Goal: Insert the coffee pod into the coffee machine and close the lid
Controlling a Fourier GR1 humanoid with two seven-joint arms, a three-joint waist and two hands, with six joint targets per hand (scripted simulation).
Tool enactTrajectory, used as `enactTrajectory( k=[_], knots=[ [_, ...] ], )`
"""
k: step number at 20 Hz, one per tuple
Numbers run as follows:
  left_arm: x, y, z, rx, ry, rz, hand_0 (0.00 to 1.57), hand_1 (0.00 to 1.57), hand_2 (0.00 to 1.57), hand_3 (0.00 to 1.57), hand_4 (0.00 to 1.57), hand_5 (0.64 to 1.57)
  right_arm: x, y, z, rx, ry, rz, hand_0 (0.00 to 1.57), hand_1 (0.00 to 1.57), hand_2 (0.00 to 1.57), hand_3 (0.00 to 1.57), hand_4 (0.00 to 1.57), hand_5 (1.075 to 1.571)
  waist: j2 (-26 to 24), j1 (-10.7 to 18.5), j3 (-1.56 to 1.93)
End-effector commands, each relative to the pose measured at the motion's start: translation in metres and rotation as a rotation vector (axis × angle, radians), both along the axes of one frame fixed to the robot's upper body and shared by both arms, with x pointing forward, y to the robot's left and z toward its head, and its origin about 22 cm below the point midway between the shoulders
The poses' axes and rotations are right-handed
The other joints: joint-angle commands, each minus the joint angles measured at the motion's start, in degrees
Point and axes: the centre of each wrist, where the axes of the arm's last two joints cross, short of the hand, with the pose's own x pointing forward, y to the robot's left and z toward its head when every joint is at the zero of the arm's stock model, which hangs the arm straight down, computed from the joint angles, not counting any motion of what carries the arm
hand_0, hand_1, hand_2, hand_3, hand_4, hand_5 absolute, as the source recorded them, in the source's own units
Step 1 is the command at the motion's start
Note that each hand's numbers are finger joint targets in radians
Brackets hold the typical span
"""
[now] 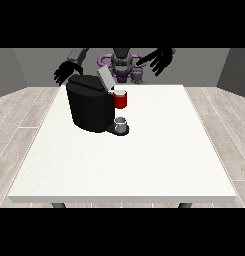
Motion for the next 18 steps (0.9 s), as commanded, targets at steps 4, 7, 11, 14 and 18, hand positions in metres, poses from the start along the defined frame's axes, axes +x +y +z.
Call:
enactTrajectory(
  k=[4, 7, 11, 14, 18],
  knots=[
    [-0.032, 0.017, -0.073, -0.278, 0.135, 0.025, 0.00, 0.00, 0.00, 0.00, 0.00, 1.571, -0.027, -0.013, -0.013, -0.025, 0.043, 0.004, 0.00, 0.00, 0.00, 0.00, 0.49, 1.571, -9.0, 3.5, 0.02],
    [-0.053, 0.023, -0.111, -0.377, 0.190, 0.094, 0.00, 0.00, 0.00, 0.00, 0.14, 1.571, -0.020, -0.024, 0.004, -0.075, 0.031, 0.055, 0.00, 0.00, 0.00, 0.00, 0.37, 1.571, -10.3, 5.3, -0.02],
    [-0.076, 0.023, -0.142, -0.402, 0.257, 0.118, 0.00, 0.00, 0.00, 0.00, 0.00, 1.571, -0.008, -0.025, 0.033, -0.054, 0.030, 0.160, 0.00, 0.00, 0.00, 0.00, 0.29, 1.571, -13.9, 6.3, -0.01],
    [-0.081, 0.007, -0.148, -0.439, 0.249, 0.096, 0.00, 0.00, 0.00, 0.00, 0.00, 1.571, 0.003, -0.017, 0.049, -0.088, -0.058, 0.207, 0.00, 0.00, 0.00, 0.00, 0.00, 1.571, -12.7, 7.7, 0.03],
    [-0.099, 0.010, -0.162, -0.518, 0.299, 0.095, 0.00, 0.00, 0.00, 0.00, 0.06, 1.571, 0.002, -0.016, 0.057, -0.073, -0.040, 0.232, 0.00, 0.00, 0.00, 0.00, 0.00, 1.571, -14.7, 9.9, 0.04]
  ],
)
